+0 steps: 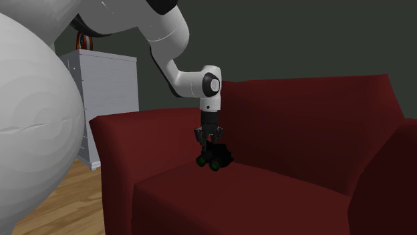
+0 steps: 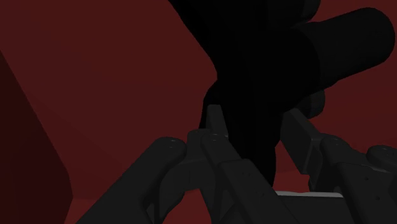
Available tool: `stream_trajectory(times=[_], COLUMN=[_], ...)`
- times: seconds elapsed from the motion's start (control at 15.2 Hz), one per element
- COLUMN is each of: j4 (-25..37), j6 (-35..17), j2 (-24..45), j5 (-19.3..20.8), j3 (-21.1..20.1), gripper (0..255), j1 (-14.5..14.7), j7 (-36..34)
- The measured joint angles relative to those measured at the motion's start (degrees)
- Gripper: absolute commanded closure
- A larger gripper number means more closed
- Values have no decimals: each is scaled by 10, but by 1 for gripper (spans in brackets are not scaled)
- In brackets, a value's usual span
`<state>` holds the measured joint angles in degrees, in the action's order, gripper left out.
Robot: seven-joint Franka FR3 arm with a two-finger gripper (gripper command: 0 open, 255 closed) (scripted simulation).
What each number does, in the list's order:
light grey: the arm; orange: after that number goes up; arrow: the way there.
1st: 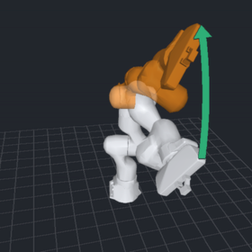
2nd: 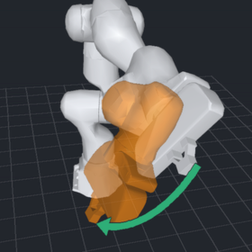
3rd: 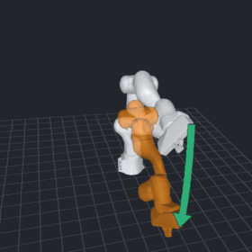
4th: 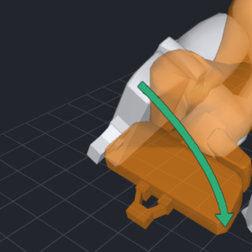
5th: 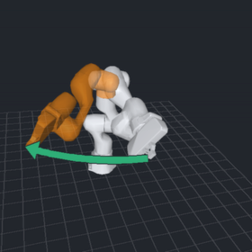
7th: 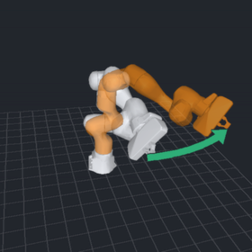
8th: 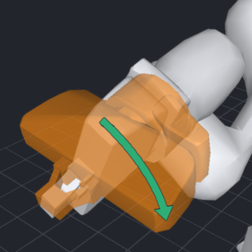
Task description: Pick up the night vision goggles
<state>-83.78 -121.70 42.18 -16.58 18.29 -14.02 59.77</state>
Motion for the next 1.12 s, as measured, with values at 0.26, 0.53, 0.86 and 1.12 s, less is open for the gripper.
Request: stream_trajectory(times=[0.26,0.53,0.86,1.12], j4=[1,9,18,26], j6=[10,32,59,79], j2=[-8,-23,-40,-54], j5=[3,8,14,19], j3=[2,6,11,13], gripper=[255,255,255,255], j1=[1,3,4,6], j7=[-2,-6,-10,-13])
